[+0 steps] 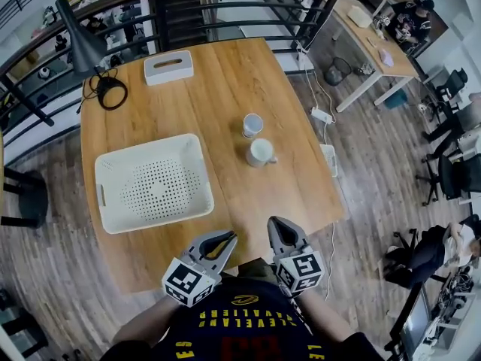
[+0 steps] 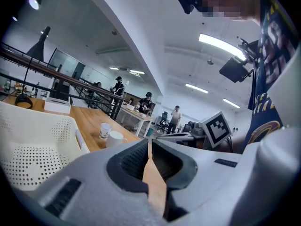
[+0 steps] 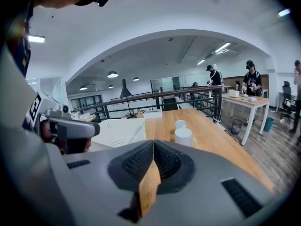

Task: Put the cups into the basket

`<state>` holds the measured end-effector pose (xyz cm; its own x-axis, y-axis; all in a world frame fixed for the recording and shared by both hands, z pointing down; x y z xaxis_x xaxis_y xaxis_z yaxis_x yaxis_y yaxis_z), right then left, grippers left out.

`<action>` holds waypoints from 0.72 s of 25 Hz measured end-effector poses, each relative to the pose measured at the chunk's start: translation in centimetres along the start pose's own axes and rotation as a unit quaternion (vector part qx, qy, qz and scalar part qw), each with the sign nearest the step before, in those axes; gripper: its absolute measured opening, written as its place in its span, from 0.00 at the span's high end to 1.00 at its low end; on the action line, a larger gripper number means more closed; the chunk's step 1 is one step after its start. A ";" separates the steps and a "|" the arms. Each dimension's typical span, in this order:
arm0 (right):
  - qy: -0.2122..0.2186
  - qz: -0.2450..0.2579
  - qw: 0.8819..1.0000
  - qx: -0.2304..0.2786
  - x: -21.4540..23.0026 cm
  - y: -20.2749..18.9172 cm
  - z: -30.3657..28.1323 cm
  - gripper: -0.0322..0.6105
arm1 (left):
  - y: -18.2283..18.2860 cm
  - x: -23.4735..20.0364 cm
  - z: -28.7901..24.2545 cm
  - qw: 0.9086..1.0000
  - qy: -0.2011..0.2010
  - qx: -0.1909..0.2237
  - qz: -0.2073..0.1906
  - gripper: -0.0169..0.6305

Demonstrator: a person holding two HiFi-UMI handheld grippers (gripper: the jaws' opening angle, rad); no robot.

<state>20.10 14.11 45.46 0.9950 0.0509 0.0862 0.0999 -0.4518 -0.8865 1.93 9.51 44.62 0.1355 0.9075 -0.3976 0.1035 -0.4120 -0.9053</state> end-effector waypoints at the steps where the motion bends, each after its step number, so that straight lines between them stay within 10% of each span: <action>1: -0.002 -0.001 1.000 0.000 0.8 0.1 -0.6 0.93 | 0.1 -0.3 -0.3 1.000 0.007 -0.001 -0.002 0.95; 18: 0.099 0.114 0.986 -0.070 13.2 0.5 -13.8 0.80 | 0.4 -2.2 -10.2 0.988 0.147 -0.043 0.035 0.75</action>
<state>33.41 2.25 52.40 0.9720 -0.2348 -0.0088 -0.1406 -0.5511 -0.8225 11.70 6.53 46.68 0.4244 0.8188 -0.3867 0.1656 -0.4900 -0.8558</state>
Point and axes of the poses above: the fingertips, and each gripper's own axes: z backward along the fingers, x to its right, y out of its top, the point moved 7 cm from there along z, backward along the fingers, and after that the axes turned 9 degrees about -y, right-handed, at the moved point
